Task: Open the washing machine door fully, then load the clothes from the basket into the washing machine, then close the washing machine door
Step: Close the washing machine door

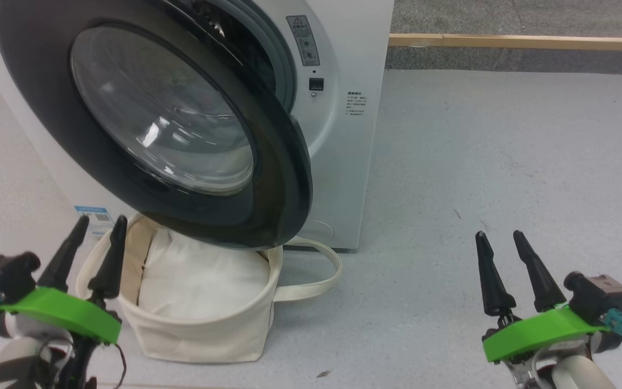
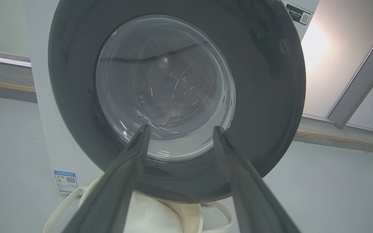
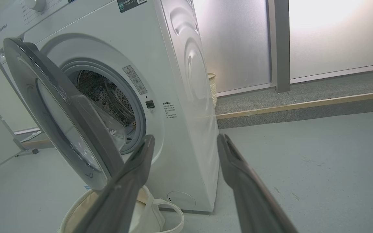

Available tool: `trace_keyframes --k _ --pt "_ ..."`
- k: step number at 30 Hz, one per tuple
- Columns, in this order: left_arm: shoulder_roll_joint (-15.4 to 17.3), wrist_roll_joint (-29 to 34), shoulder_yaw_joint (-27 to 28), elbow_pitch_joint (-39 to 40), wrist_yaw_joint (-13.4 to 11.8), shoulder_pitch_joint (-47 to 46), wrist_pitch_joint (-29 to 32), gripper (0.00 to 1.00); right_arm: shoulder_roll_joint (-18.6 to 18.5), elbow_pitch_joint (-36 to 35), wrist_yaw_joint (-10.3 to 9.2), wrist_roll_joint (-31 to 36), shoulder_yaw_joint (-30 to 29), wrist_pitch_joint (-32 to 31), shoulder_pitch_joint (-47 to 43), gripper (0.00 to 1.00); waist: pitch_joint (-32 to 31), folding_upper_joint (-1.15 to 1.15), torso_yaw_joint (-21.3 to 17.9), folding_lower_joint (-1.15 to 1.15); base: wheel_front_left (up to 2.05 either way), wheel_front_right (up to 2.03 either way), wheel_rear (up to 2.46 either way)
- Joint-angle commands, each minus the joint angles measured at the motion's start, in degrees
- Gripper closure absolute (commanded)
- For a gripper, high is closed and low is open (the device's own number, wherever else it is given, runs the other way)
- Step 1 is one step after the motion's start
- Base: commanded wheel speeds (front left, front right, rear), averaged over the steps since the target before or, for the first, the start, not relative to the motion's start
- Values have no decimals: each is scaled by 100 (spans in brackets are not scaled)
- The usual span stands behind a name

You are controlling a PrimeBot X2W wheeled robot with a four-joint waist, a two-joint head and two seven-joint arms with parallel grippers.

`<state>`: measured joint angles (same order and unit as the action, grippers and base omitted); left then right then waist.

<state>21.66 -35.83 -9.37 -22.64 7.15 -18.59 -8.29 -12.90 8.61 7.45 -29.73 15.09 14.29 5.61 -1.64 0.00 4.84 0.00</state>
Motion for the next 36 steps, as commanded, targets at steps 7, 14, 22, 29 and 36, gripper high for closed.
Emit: trace_keyframes --k 7,14,22,29,36 --pt "177 150 -54 -556 34 -137 -563 0 -51 -116 3 176 -105 71 104 0 -11 0 -10 0 0 0 0" --pt "158 60 -75 -785 34 -124 -648 0 -3 -7 3 315 -317 71 21 0 -32 0 -44 0 0 0 0" --pt "123 42 -9 -883 34 -109 -668 0 45 35 3 372 -379 71 -50 0 -47 0 -74 0 0 0 0" --pt "75 97 33 -903 34 -86 -670 0 62 10 3 364 -390 71 -79 0 -31 0 -64 0 0 0 0" --pt "58 84 39 -935 34 -169 -670 0 77 -8 3 354 -372 71 -63 0 -8 0 3 0 0 0 0"
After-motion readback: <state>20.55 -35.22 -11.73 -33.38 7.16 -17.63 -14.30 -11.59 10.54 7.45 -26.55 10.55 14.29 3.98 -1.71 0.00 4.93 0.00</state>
